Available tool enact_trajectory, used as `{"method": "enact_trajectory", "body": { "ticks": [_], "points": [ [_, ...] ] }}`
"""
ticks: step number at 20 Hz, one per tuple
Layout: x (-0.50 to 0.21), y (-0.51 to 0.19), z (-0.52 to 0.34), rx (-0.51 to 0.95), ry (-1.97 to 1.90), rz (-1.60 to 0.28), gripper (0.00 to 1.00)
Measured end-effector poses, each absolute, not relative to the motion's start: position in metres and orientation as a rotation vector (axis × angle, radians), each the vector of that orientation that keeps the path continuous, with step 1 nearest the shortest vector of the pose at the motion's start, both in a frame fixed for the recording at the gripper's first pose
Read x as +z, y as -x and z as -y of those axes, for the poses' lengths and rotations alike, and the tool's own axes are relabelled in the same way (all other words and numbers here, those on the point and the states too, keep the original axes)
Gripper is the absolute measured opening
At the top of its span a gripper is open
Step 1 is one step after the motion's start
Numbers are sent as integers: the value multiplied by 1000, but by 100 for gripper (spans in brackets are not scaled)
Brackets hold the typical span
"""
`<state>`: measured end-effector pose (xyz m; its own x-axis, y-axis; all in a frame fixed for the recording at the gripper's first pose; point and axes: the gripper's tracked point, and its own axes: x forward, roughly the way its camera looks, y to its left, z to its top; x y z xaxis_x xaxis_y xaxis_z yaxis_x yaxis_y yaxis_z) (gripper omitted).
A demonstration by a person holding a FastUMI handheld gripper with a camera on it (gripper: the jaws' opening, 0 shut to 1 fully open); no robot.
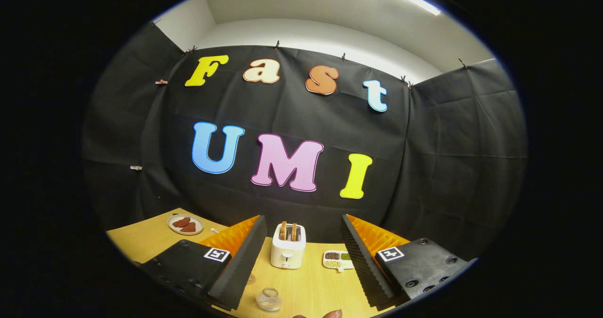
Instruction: Take the bottle from table, then pour the juice into the cup, finally place the bottle on the coaster
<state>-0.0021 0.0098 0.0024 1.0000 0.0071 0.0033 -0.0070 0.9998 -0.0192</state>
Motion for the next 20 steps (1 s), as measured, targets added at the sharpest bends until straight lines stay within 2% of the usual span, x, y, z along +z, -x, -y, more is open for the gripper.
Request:
{"method": "enact_trajectory", "body": {
  "ticks": [12, 16, 20],
  "points": [
    [-22, 6, -29, 58, -13, 25, 97],
    [-60, 15, -41, 92, -20, 28, 97],
    [-120, 21, -53, 124, -29, -47, 97]
  ]
}}
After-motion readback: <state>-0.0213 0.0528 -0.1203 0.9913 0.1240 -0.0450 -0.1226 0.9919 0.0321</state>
